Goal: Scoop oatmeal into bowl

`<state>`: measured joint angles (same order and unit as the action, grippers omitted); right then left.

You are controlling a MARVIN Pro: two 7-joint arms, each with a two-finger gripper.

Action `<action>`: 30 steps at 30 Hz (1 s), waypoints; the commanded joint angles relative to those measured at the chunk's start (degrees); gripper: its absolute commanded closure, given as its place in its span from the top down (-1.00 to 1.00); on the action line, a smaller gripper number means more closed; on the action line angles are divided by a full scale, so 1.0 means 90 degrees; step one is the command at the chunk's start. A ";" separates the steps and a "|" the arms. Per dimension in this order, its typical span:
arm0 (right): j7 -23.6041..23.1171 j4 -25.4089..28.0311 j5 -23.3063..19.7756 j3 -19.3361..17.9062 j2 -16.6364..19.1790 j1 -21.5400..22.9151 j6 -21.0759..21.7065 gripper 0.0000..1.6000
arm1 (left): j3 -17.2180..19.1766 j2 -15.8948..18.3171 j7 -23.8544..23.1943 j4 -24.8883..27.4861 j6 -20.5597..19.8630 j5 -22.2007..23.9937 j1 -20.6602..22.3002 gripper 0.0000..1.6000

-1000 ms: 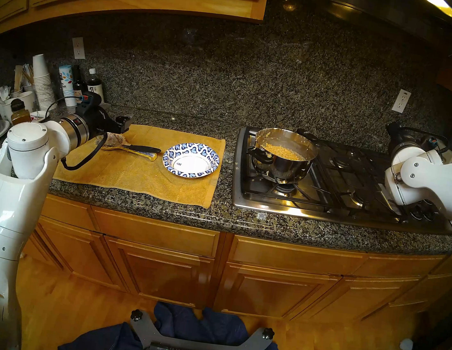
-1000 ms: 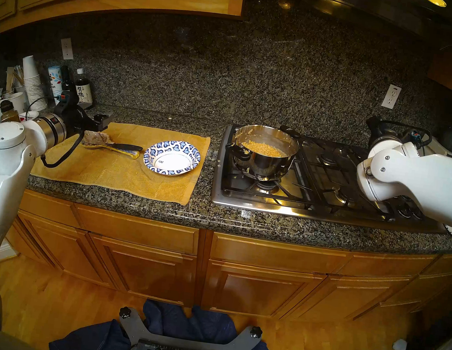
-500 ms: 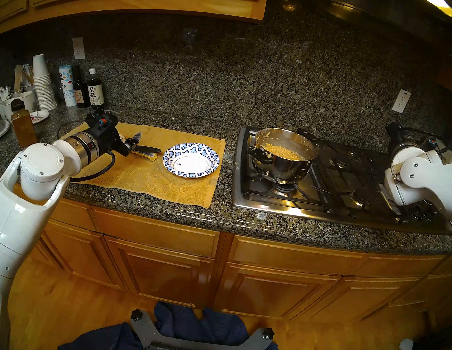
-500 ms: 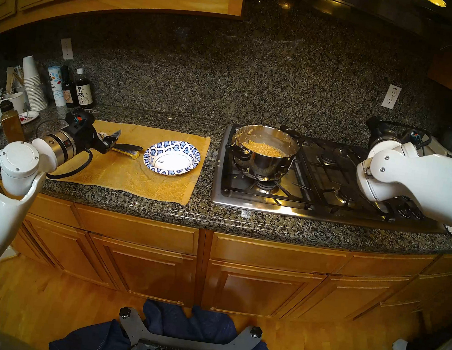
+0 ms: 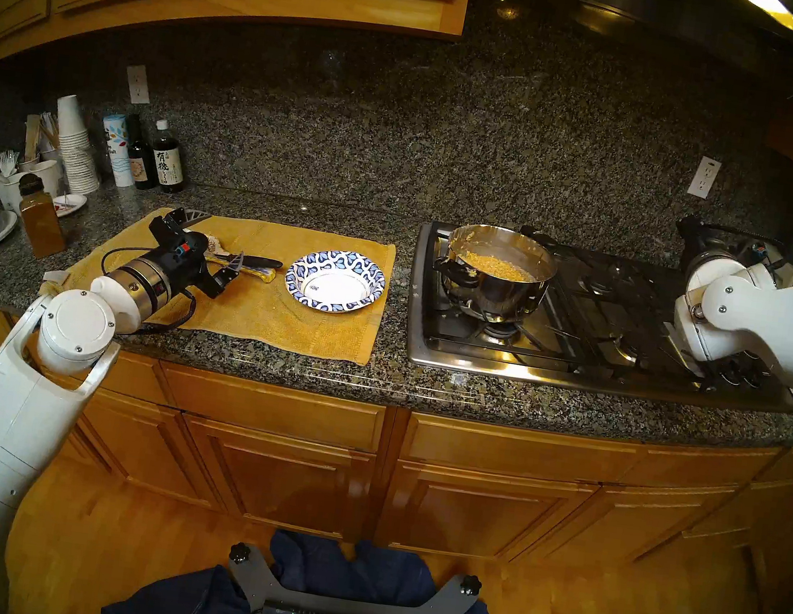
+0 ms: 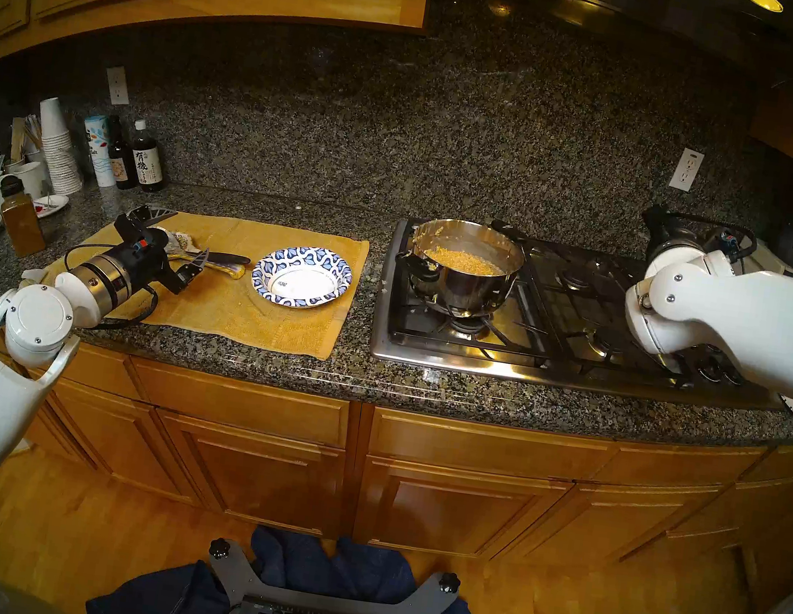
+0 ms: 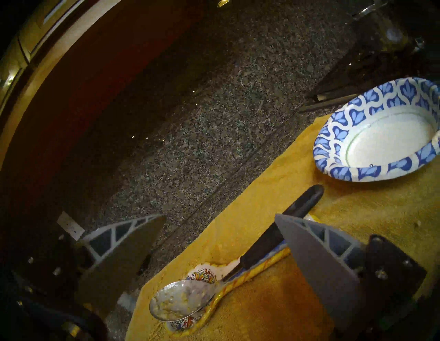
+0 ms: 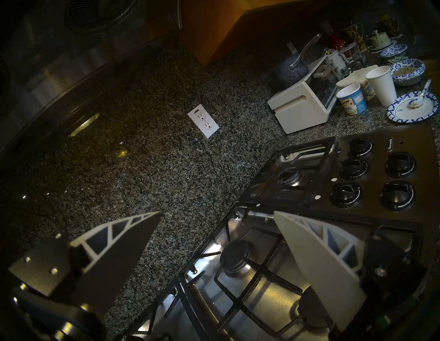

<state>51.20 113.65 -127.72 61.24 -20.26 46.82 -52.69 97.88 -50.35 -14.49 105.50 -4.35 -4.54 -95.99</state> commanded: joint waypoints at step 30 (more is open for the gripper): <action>-0.0070 -0.0018 0.0058 -0.0125 -0.0051 0.0205 -0.0043 1.00 | -0.0885 0.0529 -0.0747 -0.0326 0.0541 -0.0705 0.1204 1.00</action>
<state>51.14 113.63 -127.93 61.41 -20.45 46.85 -52.88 89.64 -46.71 -21.09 102.66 0.30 -9.96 -89.37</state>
